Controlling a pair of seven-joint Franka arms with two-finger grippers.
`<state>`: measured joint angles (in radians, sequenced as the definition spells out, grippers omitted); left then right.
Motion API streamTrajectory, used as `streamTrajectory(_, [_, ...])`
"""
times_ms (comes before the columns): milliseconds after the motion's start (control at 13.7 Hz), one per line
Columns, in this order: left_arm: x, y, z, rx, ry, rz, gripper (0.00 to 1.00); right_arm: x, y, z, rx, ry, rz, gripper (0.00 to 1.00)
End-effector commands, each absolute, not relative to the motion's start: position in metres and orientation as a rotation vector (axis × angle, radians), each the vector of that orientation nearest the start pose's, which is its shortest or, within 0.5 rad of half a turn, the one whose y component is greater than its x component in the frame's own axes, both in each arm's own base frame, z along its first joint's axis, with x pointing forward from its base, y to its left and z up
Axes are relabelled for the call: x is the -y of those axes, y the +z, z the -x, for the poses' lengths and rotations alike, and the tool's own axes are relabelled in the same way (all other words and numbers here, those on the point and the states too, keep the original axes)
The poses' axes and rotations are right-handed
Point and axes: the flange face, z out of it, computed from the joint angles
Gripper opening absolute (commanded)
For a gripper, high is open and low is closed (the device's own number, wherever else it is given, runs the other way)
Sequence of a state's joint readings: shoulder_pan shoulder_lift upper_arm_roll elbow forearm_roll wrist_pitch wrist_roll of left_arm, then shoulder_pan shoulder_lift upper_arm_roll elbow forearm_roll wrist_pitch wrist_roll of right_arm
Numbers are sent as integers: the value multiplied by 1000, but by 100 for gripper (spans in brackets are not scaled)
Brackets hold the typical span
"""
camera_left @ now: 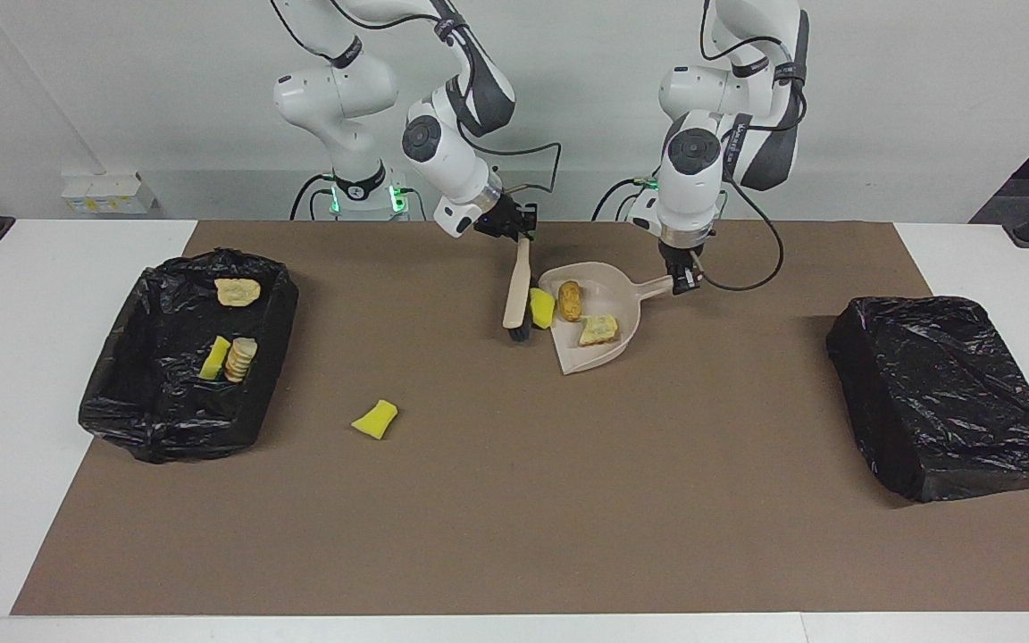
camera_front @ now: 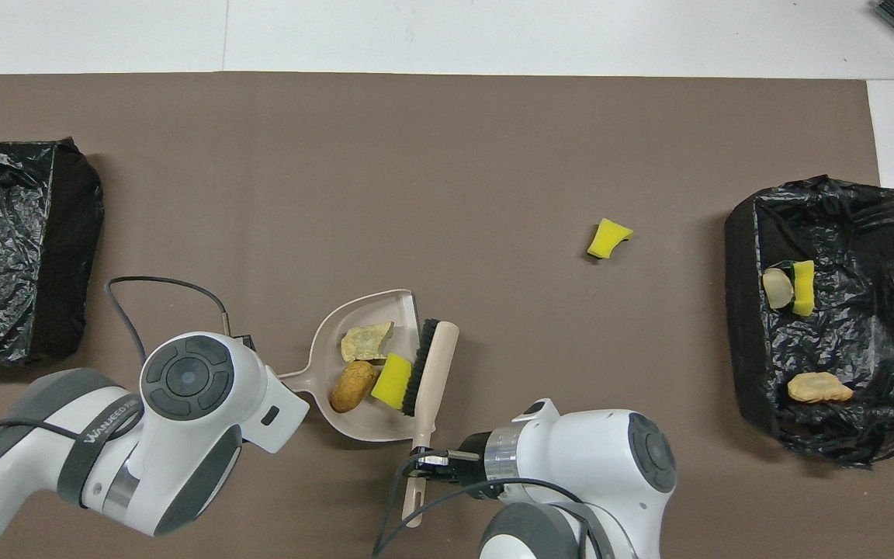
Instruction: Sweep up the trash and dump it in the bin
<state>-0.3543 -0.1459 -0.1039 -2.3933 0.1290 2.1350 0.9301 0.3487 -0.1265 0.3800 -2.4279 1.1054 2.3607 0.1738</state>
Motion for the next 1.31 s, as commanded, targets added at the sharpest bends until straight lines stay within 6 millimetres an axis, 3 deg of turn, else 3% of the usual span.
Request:
streamTrajectory(0, [193,368,-438,-2016,156,2300,0,-338,393,-364,-277,280,2349,0])
streamTrajectory(146, [187,368,-441,-2001,154,2314,0,-326,414,-358,-175,257,2427,0])
streamTrajectory(365, [184,372,-458,-1987,129,2327,0,-299,448,-365,-29,227,2699,0])
streamTrajectory(657, [189,380,-500,-1991,91,2329,0,-242,451,-403,202,196,3083,0])
streamTrajectory(731, [186,380,-507,-1995,84,2326,0,-226,453,-423,293,221,3144,0])
streamTrajectory(877, [174,385,-525,-2024,75,2303,0,-180,453,-487,470,339,3190,0])
streamTrajectory(1023, [161,387,-541,-2056,61,2274,0,-143,444,-539,645,405,3309,0])
streamTrajectory(1242, [165,385,-545,-2069,70,2264,0,-80,418,-595,929,460,3436,0])
